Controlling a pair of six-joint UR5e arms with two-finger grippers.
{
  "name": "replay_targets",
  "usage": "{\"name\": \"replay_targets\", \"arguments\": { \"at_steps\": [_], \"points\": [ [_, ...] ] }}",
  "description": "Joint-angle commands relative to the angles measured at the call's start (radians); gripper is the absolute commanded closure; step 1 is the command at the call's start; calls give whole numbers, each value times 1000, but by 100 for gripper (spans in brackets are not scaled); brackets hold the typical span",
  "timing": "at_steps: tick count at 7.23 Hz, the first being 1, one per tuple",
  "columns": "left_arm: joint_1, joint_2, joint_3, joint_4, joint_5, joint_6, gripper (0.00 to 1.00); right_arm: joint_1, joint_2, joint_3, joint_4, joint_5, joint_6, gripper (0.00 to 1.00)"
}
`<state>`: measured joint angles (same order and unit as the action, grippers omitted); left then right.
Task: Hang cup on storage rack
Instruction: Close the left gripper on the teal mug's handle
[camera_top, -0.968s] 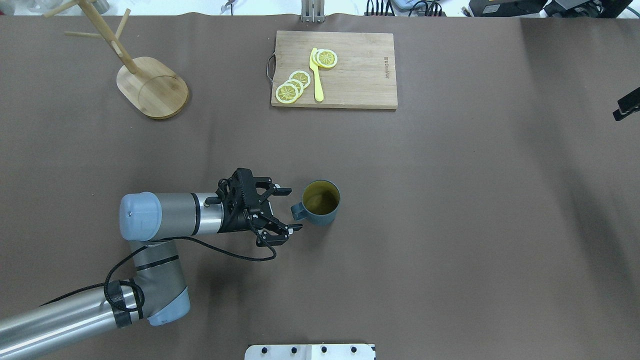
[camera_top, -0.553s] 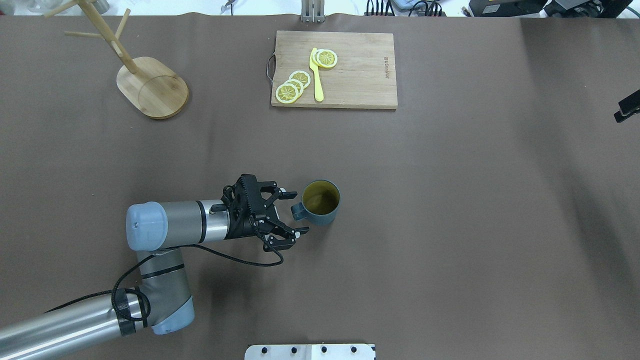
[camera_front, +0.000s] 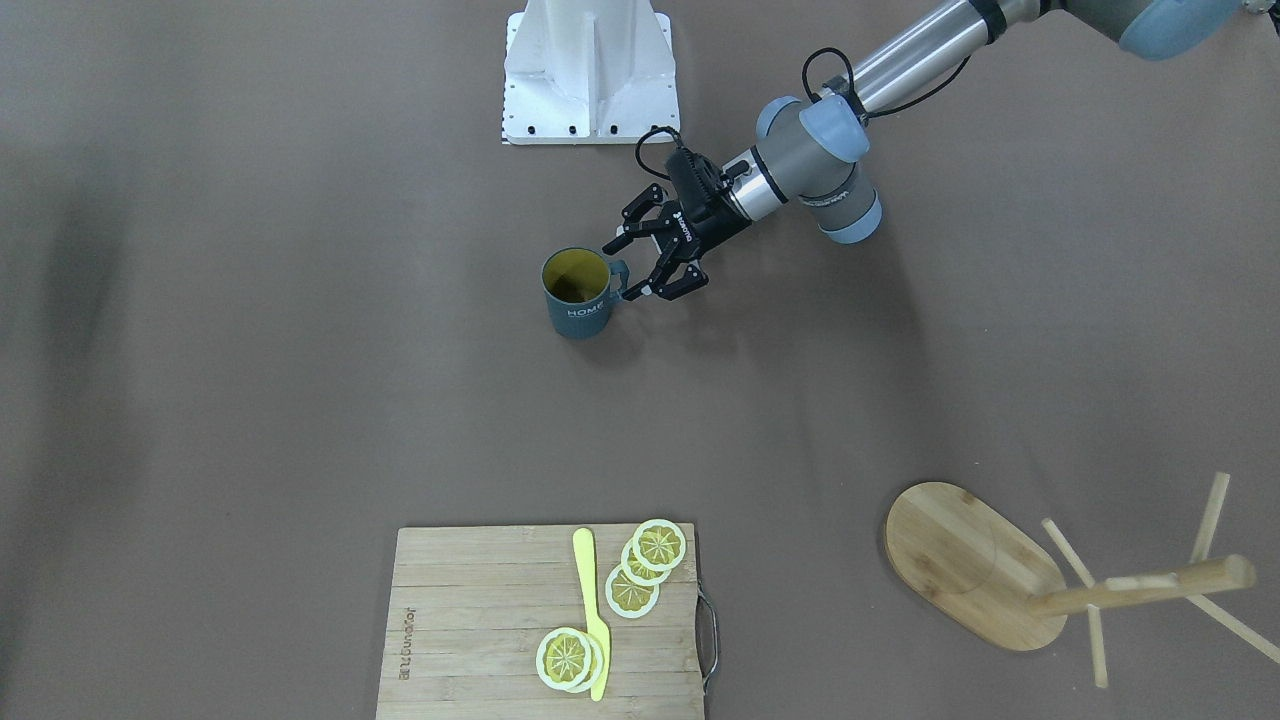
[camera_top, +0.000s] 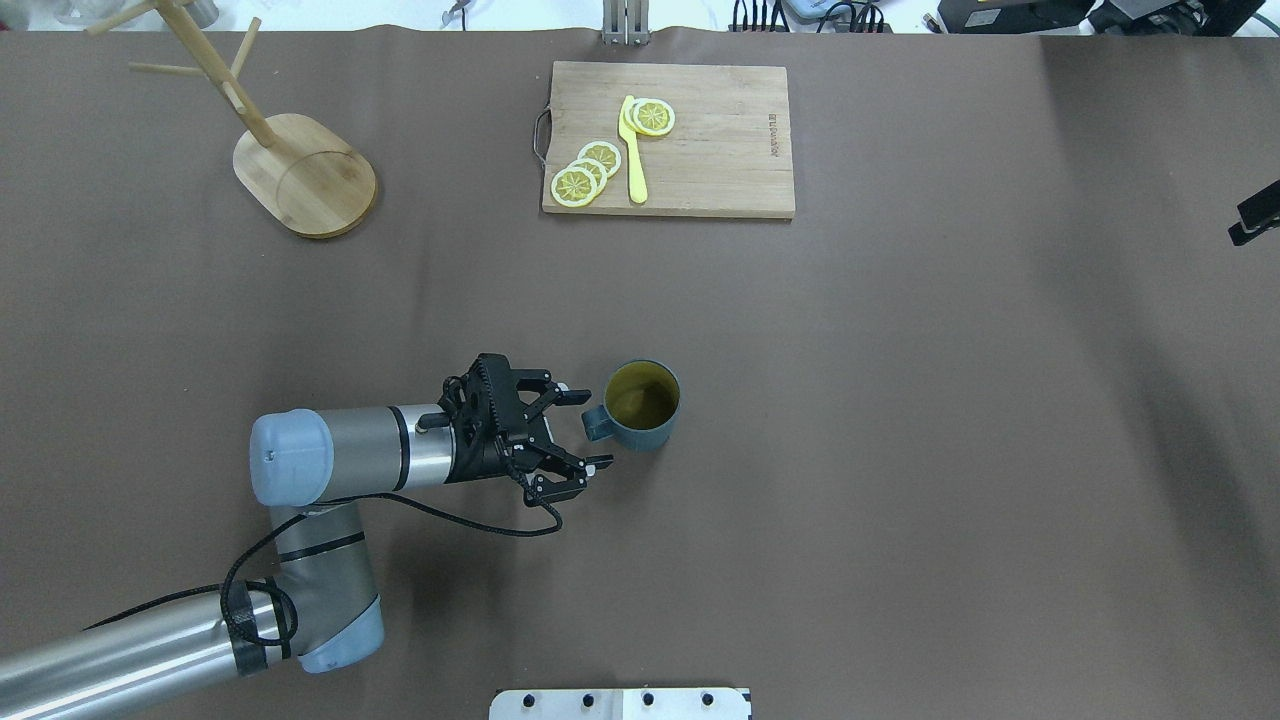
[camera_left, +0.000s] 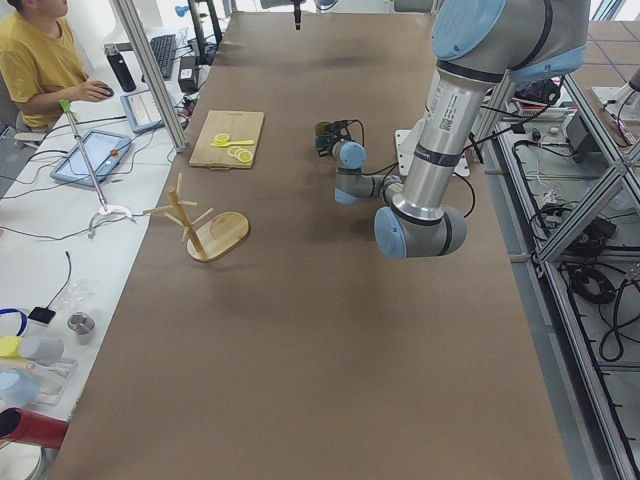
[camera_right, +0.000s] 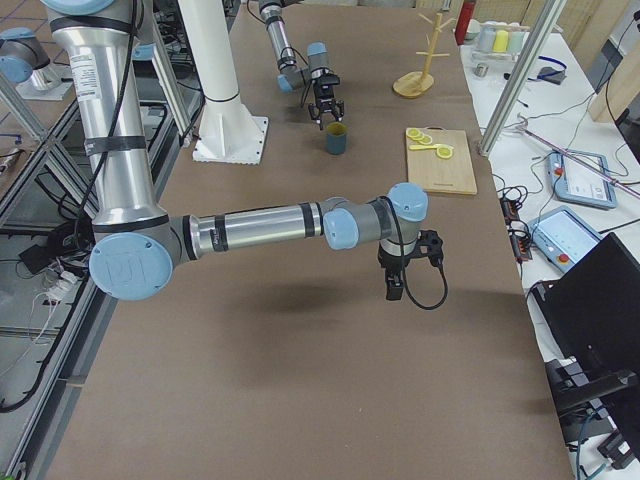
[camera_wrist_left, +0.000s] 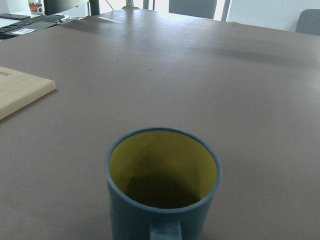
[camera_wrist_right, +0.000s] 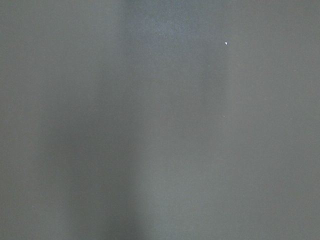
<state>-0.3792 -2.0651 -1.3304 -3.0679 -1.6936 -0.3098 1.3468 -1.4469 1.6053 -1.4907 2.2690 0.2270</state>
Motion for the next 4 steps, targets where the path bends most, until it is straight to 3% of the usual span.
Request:
{"name": "replay_targets", "arguments": {
  "at_steps": [1,3,4],
  "points": [
    [0,0,2,0,0,0,64,0,-4,1,1,0,0,0],
    [-1,0,4,0,0,0,100,0,-6,1,1,0,0,0],
    [-3,2,4,0,3,-2,100,0,-6,-1,1,0,0,0]
  ]
}}
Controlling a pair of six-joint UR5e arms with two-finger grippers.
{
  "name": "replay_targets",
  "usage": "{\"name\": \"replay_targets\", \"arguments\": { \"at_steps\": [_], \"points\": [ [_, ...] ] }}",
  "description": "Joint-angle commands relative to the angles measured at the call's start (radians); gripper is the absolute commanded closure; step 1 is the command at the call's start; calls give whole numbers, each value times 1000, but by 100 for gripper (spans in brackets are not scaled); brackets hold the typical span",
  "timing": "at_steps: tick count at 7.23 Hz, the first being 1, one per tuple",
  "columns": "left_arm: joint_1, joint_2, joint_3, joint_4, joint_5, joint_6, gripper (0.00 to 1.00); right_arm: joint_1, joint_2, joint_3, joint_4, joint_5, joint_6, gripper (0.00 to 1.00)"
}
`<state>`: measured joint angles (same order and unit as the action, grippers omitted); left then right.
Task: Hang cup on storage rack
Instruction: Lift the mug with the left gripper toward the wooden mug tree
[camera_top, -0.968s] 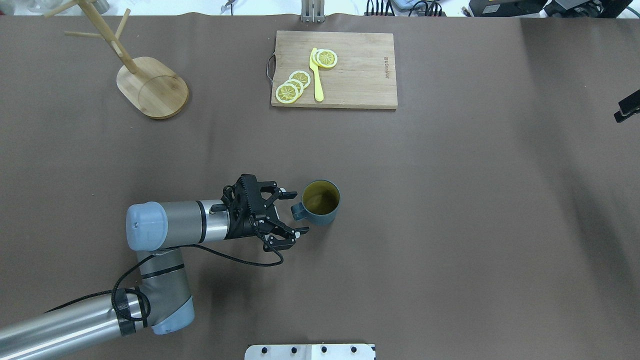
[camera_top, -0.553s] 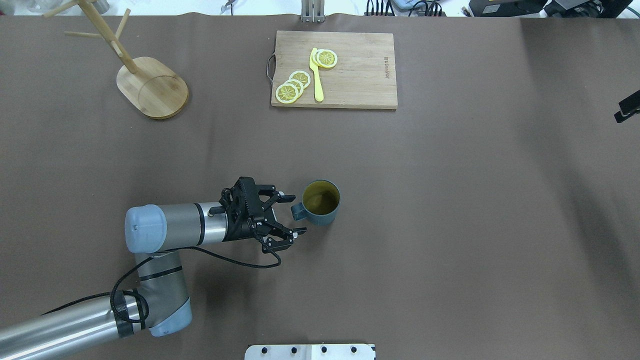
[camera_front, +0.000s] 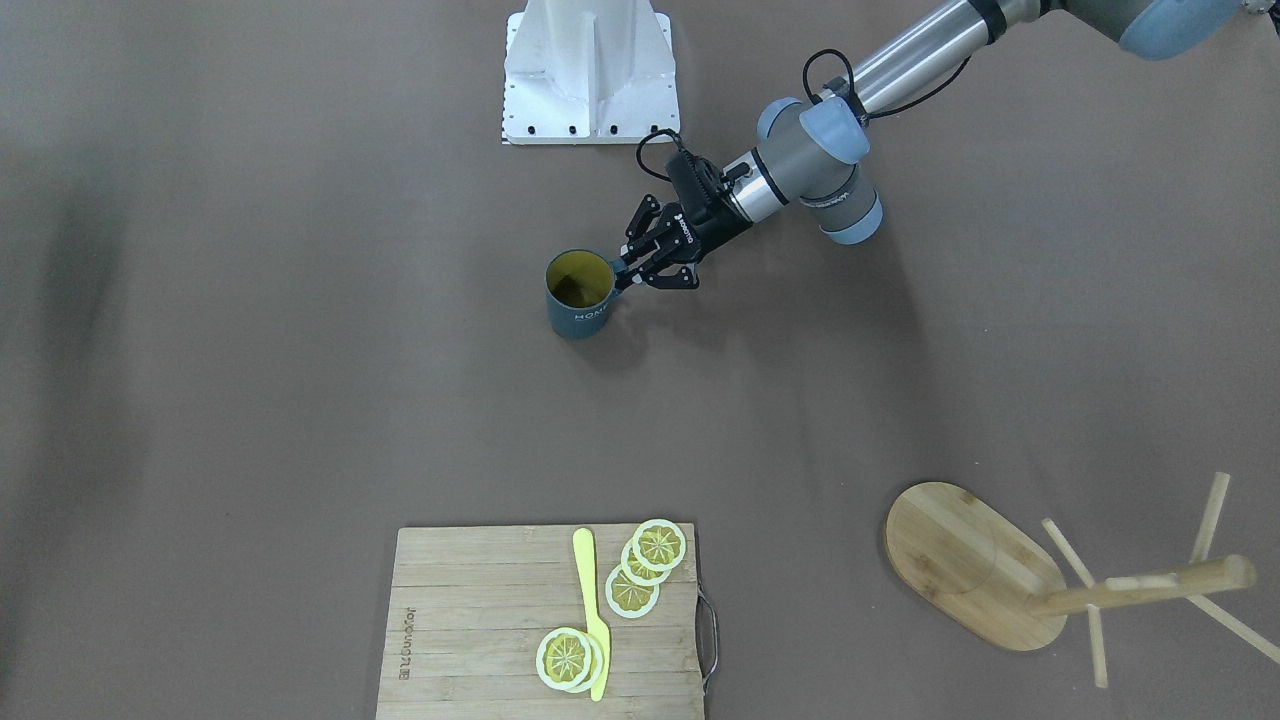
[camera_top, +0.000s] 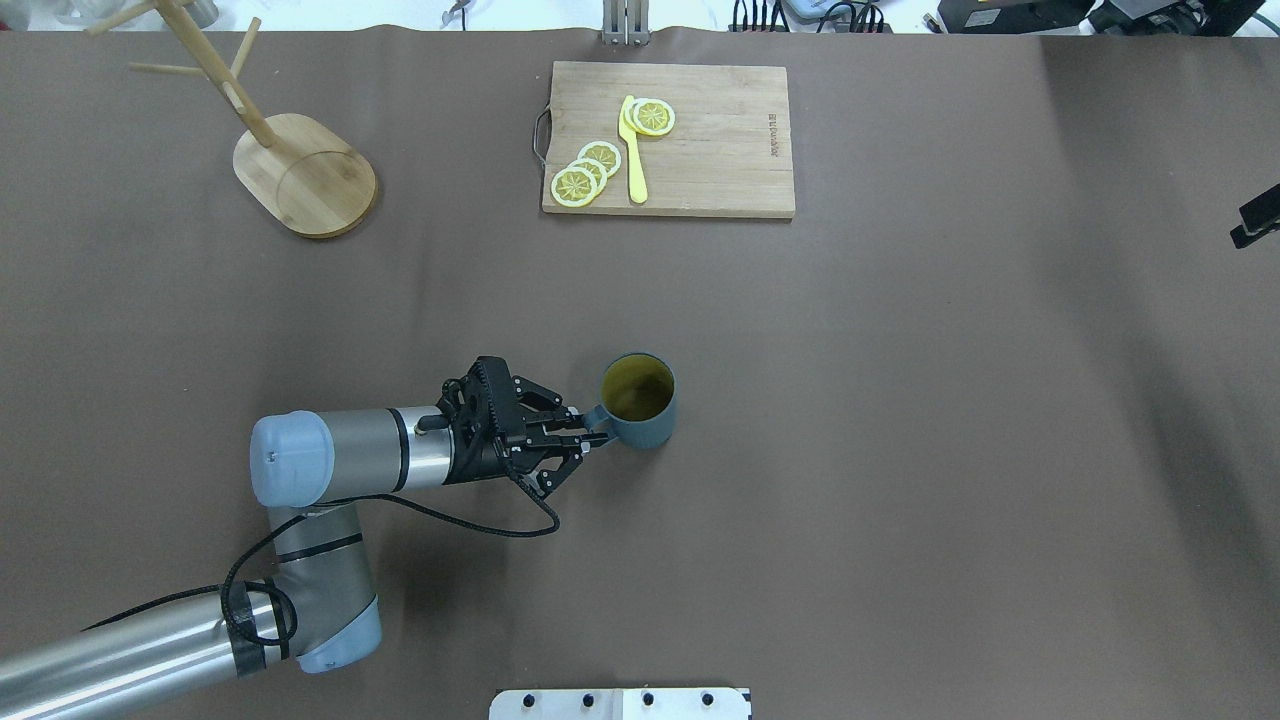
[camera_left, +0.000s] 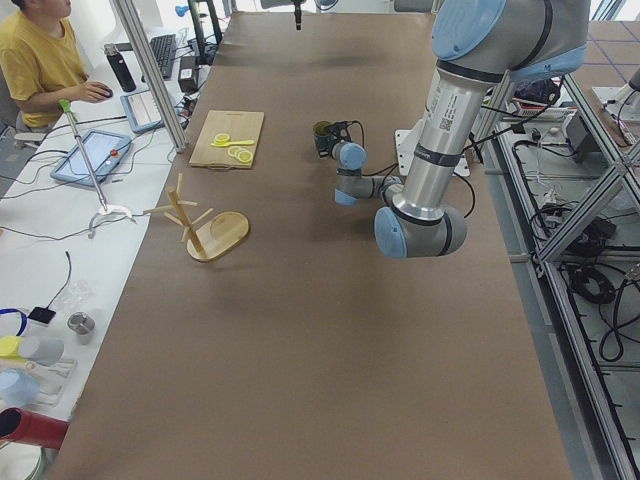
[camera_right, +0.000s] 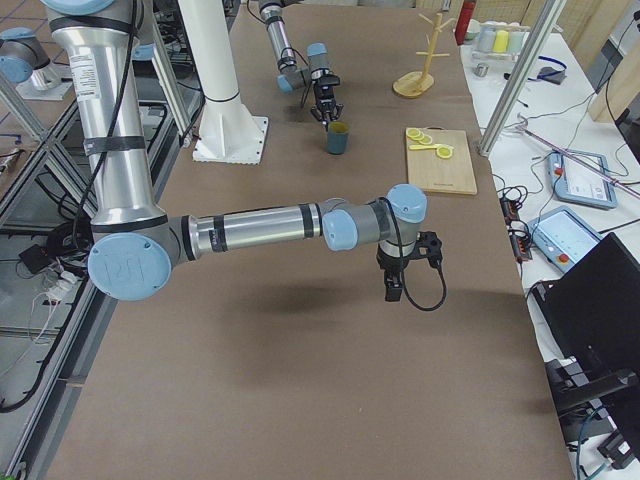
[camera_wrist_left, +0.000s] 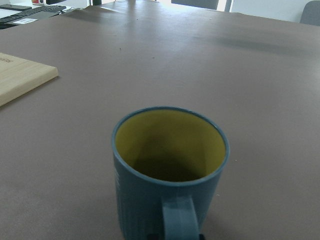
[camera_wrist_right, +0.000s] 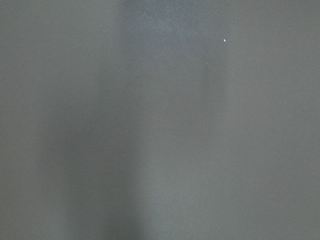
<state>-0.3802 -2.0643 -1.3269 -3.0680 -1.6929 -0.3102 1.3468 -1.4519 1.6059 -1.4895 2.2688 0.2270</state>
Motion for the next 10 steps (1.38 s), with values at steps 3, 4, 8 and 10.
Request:
{"name": "replay_targets", "arguments": {
  "at_steps": [3,4,8,10],
  "points": [
    [-22,3,-70,-5,134,-114,100,0,-2,0,0,0,0,0],
    [-49,3,-75,-9,146,-209,100,0,-11,5,0,0,0,0],
    [-193,39,-69,-29,212,-689,100,11,-36,8,0,0,-2,0],
    [-262,62,-67,-55,217,-1059,100,12,-36,8,0,-2,0,0]
  ]
}}
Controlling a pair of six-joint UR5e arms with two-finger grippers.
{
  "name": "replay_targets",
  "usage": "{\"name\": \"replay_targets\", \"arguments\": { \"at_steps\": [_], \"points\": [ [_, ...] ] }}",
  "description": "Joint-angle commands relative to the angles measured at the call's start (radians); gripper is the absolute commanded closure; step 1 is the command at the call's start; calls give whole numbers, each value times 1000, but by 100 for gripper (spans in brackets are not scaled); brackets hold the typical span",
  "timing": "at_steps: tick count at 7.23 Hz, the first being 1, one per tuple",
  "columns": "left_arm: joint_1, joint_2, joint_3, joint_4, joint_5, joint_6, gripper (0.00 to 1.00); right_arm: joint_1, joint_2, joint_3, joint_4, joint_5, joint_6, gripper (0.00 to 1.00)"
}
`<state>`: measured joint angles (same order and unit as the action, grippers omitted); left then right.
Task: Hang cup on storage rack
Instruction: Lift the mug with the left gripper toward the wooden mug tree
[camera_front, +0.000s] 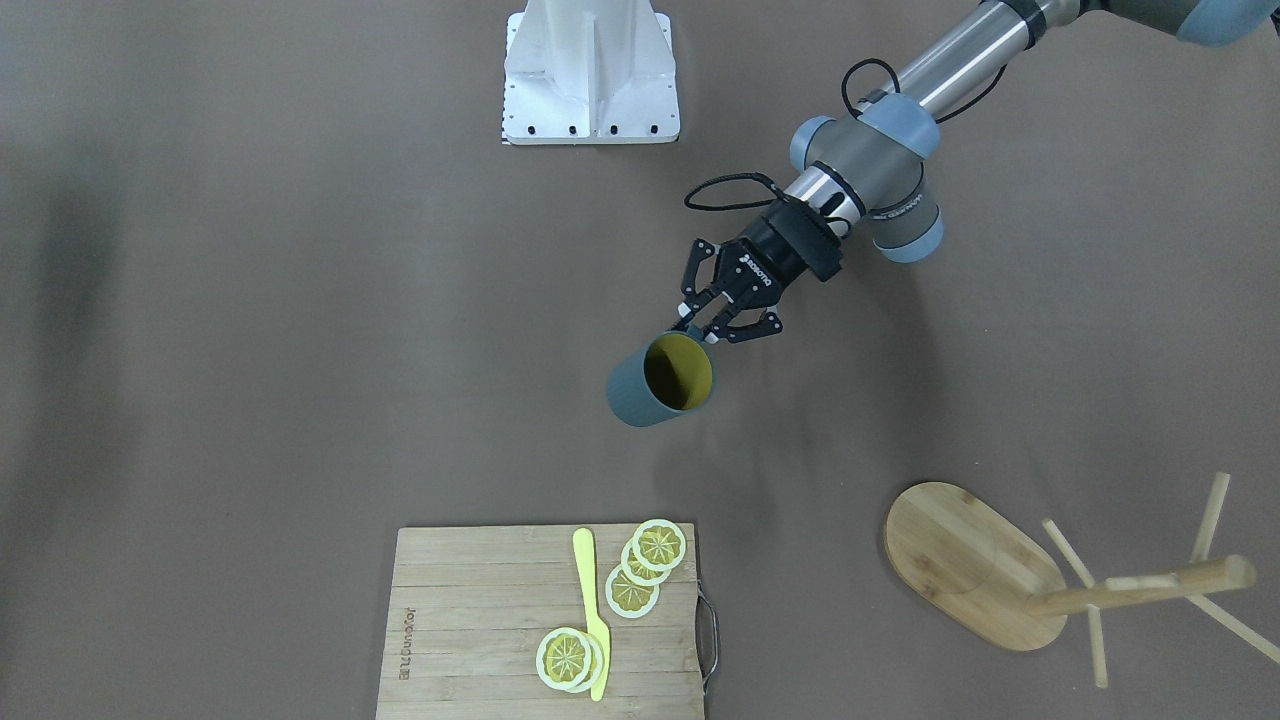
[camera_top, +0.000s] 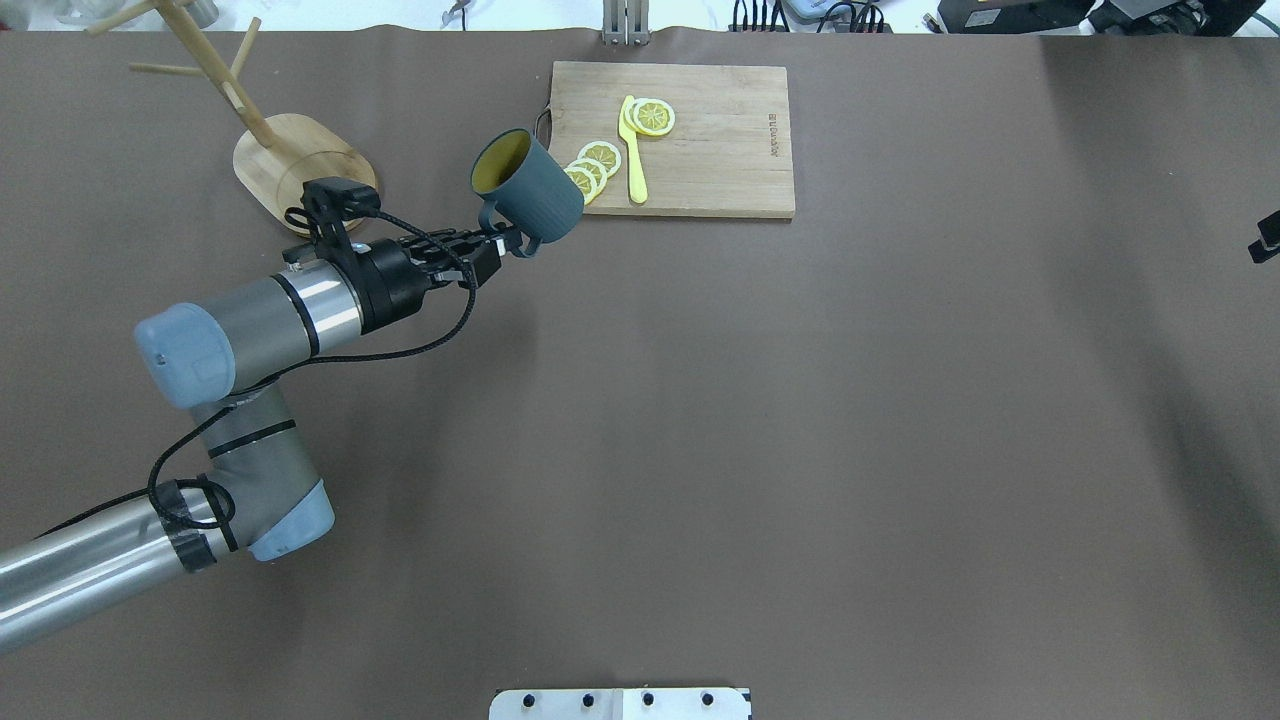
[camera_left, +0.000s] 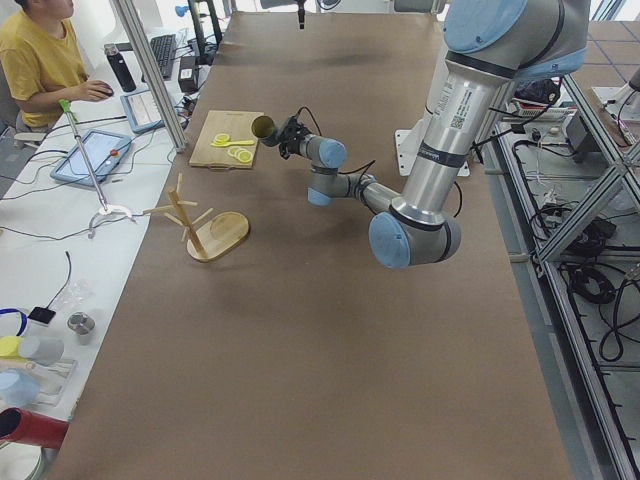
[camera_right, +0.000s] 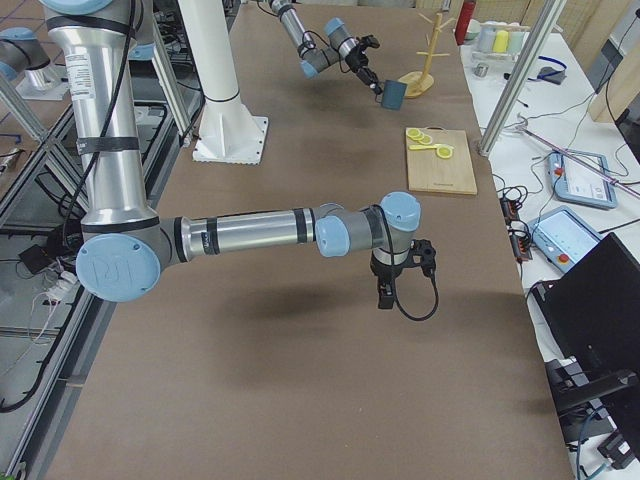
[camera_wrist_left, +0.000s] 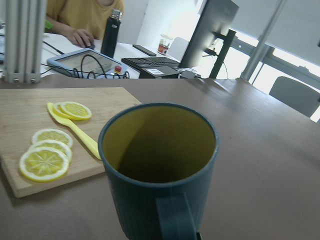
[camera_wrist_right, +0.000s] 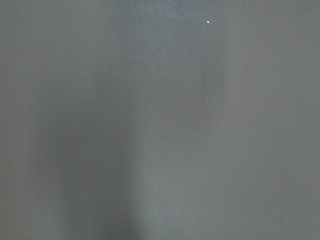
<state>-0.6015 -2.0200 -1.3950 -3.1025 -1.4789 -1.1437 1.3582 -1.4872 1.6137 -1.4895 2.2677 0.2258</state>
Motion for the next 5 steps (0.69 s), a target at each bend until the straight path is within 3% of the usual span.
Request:
{"name": "replay_targets", "arguments": {
  "at_steps": [1,2,3,5],
  "points": [
    [-100,21,13,-40,-4,-351,100,1,-1,0,0,-1,1,0],
    [-127,18,16,-41,-4,-370,100,1,1,2,0,-1,3,0],
    [-179,15,17,-36,-24,-594,100,1,2,3,0,-1,3,0],
    [-312,14,51,-36,-174,-891,100,1,2,3,0,-2,3,0]
  ]
}}
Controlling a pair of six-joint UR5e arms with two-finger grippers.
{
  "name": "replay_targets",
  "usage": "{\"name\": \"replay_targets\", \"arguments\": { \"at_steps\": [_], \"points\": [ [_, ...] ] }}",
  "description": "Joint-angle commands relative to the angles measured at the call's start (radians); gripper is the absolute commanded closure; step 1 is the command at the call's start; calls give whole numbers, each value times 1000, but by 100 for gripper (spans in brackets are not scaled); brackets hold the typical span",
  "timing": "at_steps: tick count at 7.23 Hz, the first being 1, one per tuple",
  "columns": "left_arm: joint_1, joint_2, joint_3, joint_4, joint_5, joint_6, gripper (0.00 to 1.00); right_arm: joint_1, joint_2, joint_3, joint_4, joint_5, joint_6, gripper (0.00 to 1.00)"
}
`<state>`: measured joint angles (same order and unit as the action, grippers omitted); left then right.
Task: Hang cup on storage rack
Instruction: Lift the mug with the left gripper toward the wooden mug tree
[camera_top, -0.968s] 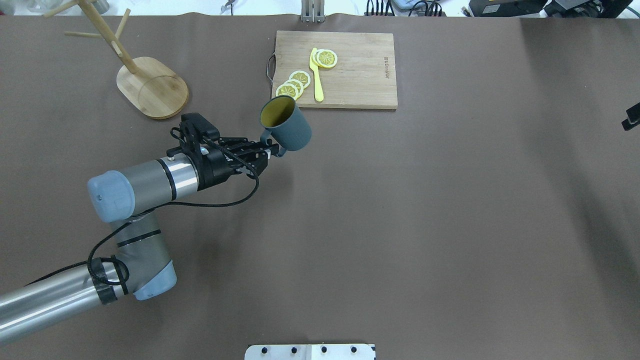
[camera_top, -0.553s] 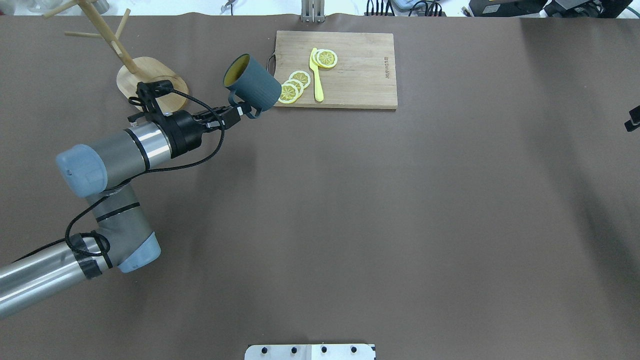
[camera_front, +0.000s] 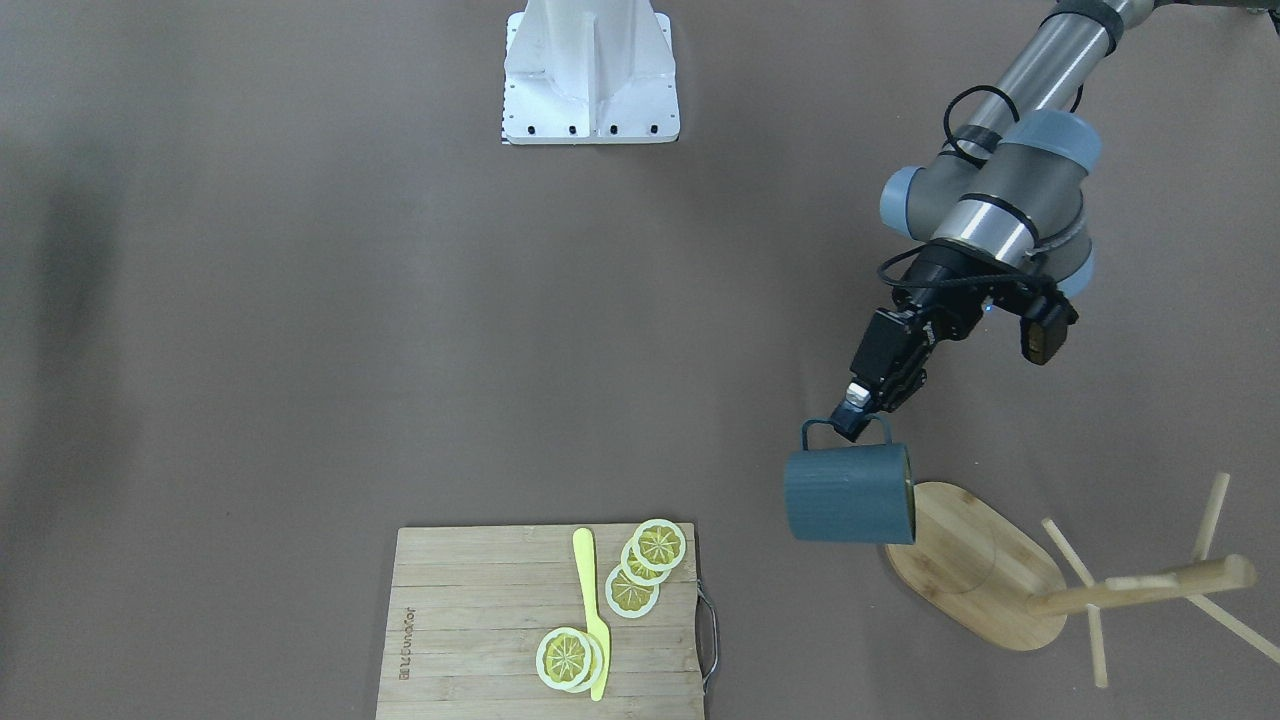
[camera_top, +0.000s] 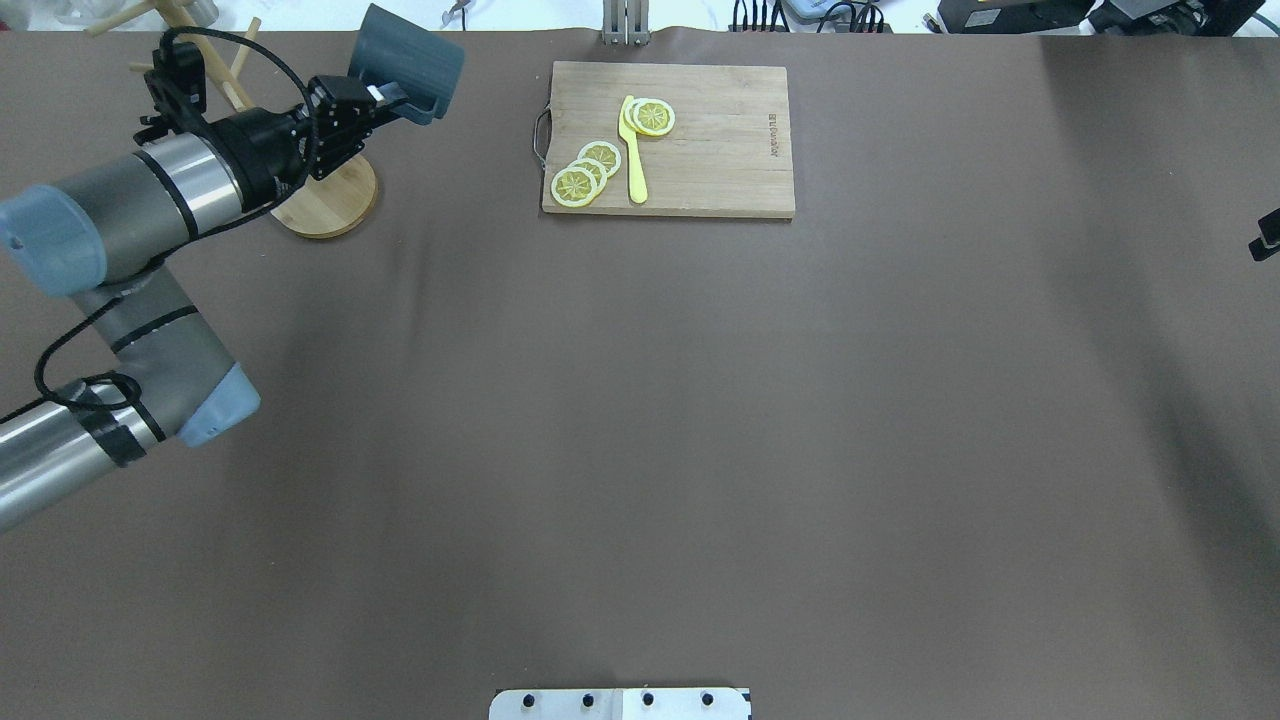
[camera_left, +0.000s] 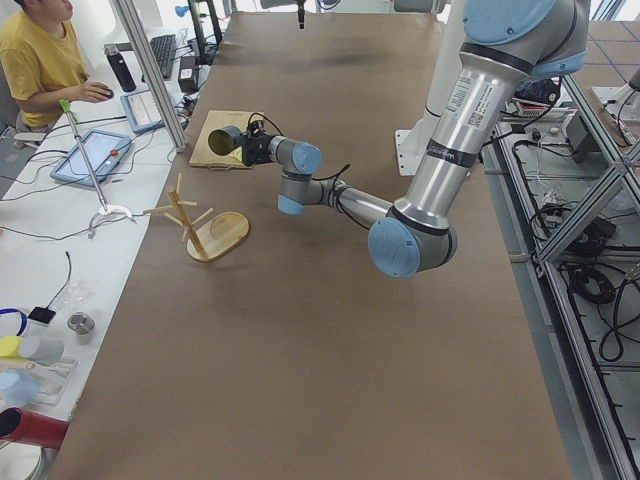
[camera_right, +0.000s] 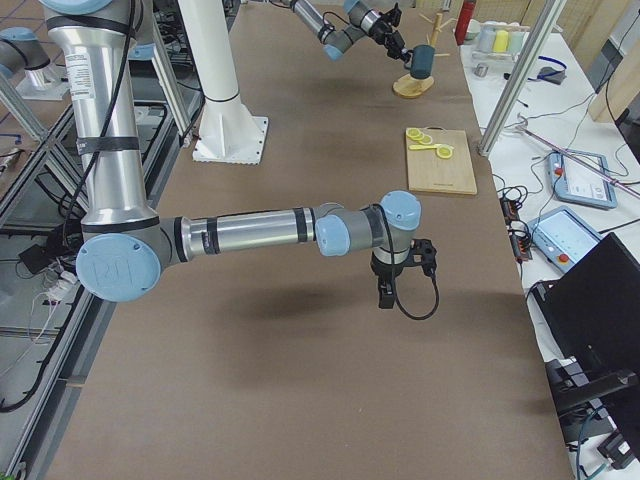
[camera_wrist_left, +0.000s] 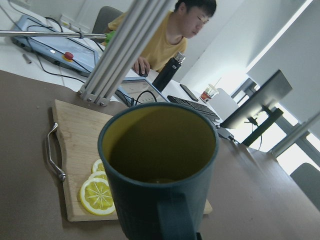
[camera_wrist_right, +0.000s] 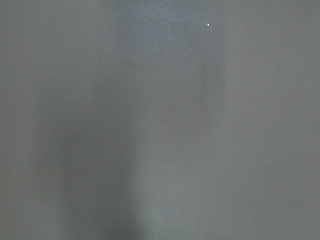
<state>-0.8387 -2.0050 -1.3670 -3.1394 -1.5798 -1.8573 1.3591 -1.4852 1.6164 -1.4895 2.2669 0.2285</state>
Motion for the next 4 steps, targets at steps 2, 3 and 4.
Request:
{"name": "replay_targets", "arguments": {
  "at_steps": [2,3,4],
  "points": [
    [-128,-21,60,1,-117,-349,100,0,-1,0,2,-3,0,0],
    [-143,-35,72,-4,-118,-459,100,0,-1,-1,0,-3,0,0],
    [-157,-35,75,-25,-118,-591,100,0,-1,0,2,-3,0,0]
  ]
}}
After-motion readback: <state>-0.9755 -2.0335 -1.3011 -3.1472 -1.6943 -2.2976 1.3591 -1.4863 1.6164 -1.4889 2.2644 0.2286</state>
